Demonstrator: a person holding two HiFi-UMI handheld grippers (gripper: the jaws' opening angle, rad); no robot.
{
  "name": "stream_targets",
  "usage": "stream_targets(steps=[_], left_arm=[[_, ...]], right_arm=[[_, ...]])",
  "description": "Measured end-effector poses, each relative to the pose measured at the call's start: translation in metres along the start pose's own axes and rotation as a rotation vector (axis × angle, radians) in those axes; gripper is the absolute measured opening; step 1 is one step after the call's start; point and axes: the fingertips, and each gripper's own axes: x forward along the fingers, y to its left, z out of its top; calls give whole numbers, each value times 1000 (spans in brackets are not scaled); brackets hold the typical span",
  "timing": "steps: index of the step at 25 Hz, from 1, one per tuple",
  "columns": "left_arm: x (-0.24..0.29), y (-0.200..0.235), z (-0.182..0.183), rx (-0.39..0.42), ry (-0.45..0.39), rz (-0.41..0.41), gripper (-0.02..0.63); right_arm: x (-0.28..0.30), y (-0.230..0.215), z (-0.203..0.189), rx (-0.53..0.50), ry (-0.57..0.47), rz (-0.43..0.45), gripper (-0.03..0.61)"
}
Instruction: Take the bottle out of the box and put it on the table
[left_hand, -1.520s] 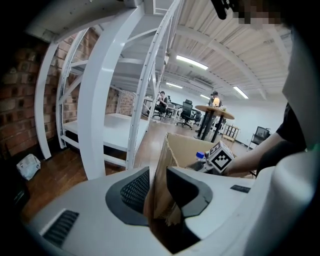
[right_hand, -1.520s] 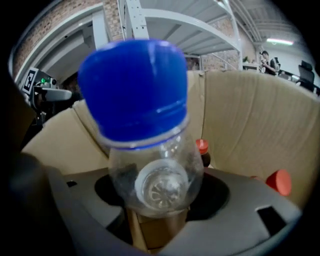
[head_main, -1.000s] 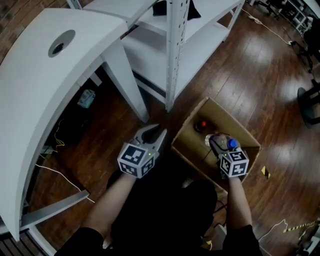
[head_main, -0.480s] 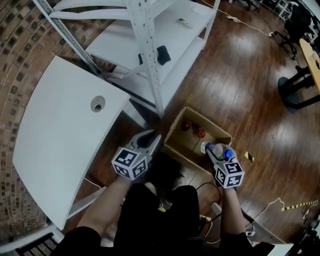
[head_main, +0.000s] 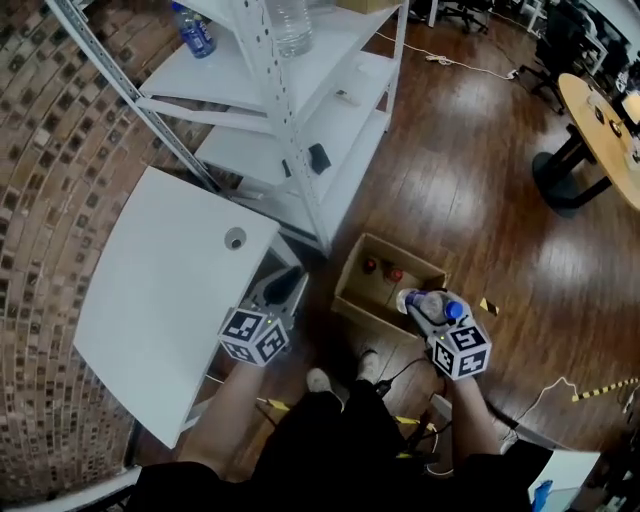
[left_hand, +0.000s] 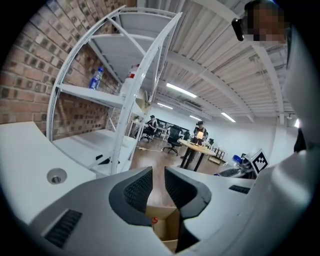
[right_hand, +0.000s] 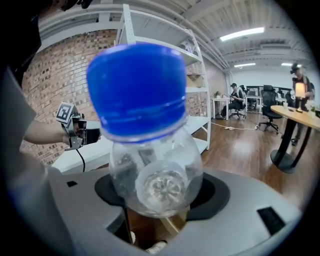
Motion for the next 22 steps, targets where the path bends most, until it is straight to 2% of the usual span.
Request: stream_targets(steps=[5,8,13,18,22], left_arm=[[-33,-18,60,41,-111,31,72],[-57,-19,83,71,-159,68,72],[-89,-20,107,94,-233,147,72],[-121,-21,117,121,-265,214,72],[-155,-6,117,117,-298,298,72]], right_arm=[[-31,22,32,-26,-42,38,313],[-41,42,44,-79,-58,64,314],[-49,65,79,-169,-87,132,313],[-46,82,105,-206,-111,193,314],[-36,105,118,-230,-123,260,314]])
